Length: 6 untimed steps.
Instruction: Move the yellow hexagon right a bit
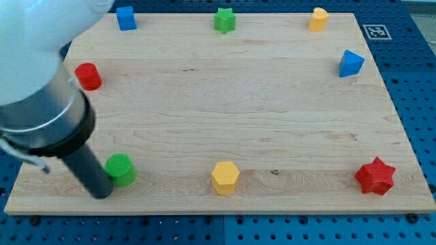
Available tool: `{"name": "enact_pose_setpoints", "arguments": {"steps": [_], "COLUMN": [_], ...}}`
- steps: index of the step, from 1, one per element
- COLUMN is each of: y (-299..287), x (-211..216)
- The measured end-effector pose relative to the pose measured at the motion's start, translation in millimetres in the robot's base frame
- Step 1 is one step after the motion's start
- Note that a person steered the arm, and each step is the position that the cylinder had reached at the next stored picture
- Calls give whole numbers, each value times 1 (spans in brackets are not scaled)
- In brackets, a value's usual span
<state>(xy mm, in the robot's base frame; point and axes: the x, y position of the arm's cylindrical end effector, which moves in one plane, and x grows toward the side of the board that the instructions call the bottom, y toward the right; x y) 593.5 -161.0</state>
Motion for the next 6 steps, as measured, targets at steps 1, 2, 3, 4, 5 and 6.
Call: {"name": "enact_pose_setpoints", "arguments": {"steps": [1, 2, 3, 4, 5, 6], "y": [22, 52, 78, 120, 175, 195], "x": [-25, -42, -27, -5, 9, 25]}}
